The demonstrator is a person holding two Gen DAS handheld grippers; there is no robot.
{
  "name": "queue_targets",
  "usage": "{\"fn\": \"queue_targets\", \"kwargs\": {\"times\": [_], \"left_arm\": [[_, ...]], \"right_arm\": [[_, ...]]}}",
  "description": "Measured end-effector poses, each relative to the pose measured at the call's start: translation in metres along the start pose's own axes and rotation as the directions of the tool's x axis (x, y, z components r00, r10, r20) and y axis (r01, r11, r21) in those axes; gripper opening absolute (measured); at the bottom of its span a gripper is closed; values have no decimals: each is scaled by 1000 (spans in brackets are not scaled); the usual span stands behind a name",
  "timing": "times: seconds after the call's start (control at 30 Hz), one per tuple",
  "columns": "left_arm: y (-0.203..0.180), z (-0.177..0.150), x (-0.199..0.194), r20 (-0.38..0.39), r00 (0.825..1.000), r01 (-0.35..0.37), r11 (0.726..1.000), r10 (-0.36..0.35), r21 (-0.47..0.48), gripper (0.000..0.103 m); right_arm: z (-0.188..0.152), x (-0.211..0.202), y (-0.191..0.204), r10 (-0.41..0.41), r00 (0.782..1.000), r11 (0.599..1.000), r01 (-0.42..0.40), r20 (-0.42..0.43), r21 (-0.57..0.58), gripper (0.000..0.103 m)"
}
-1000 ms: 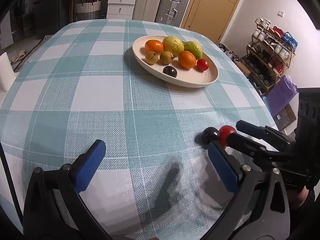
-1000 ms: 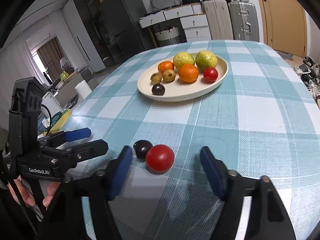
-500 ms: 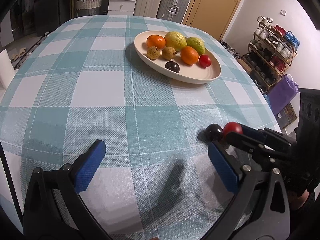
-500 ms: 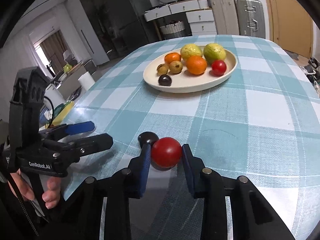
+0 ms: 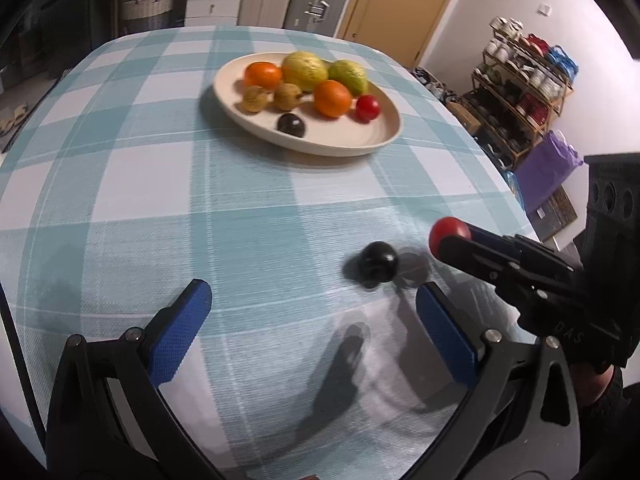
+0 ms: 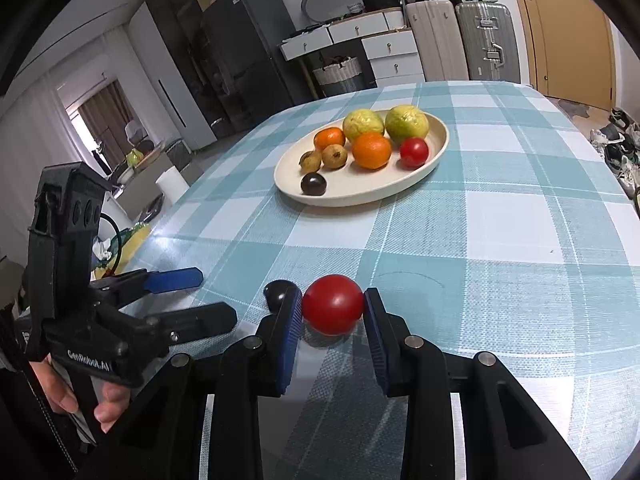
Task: Organize fruits
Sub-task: 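Grasp the red tomato with the right gripper while the left gripper grasps the dark plum, then lift and carry the tomato and plum toward the cream plate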
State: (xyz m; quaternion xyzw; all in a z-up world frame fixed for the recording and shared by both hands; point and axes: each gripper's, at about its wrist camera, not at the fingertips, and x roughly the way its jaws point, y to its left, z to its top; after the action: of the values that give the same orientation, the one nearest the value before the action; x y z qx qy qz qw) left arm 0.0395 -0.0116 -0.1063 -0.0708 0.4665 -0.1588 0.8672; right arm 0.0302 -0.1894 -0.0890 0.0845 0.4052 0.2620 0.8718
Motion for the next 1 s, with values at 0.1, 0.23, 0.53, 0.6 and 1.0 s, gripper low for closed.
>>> {"fn": "queue_targets", "kwargs": {"times": [0.1,0.23,0.53,0.6,1.0], "left_arm": [[-8,2,4,-13,999,32,999,-32,17,102],[-18,6,9,-20,999,40,998,-39,46,101],[-29,12,21,-40,999,36,997,-33,73,88],[-32,12,22,-38,999,33,996,-29,86,82],[-38,13,15,0,997,82,984,-83,157,20]], "right_arm": [[0,-4,-5,8,1000,1000,-9,14,16,32],[-2,-12,-11,6,999,1000,-7,37,29,32],[3,-25,-20,14,997,999,-17,79,35,32],[4,-28,-22,14,996,999,-17,86,37,32],[2,-27,-31,20,996,997,-27,84,75,32]]}}
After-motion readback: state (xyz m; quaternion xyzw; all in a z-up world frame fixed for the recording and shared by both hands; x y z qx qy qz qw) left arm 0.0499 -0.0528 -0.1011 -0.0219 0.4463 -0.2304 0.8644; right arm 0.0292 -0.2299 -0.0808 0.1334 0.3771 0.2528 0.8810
